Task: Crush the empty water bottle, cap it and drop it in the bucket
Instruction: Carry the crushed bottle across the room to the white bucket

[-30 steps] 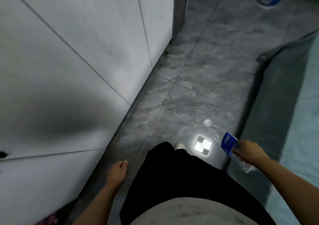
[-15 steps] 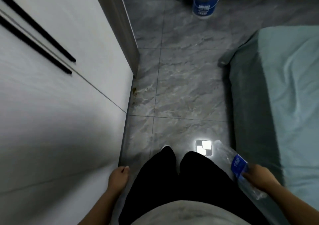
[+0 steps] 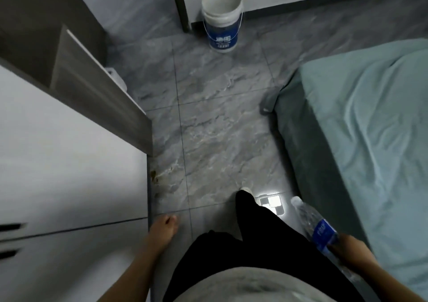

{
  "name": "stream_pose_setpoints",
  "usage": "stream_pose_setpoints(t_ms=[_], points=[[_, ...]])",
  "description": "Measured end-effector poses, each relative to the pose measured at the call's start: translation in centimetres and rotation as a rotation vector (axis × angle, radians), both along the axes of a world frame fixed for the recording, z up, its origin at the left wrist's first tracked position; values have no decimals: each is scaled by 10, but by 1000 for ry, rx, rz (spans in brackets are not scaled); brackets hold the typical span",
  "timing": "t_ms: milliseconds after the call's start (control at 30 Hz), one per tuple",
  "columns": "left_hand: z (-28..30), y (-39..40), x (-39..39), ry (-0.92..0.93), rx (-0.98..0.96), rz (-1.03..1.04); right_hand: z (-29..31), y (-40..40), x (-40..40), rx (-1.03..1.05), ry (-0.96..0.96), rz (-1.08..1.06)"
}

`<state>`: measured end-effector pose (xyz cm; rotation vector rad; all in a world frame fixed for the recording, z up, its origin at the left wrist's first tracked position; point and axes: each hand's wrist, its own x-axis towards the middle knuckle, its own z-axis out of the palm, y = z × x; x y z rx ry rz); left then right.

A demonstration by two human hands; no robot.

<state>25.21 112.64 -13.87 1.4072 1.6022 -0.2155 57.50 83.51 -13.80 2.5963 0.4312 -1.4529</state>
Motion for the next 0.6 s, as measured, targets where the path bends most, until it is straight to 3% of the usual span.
stream_pose_setpoints(t_ms=[400, 600], points=[[8, 116, 122, 40, -123, 211, 0, 200, 175, 134, -65, 12], [10, 216, 198, 44, -69, 100, -4, 274, 232, 67, -64, -3]])
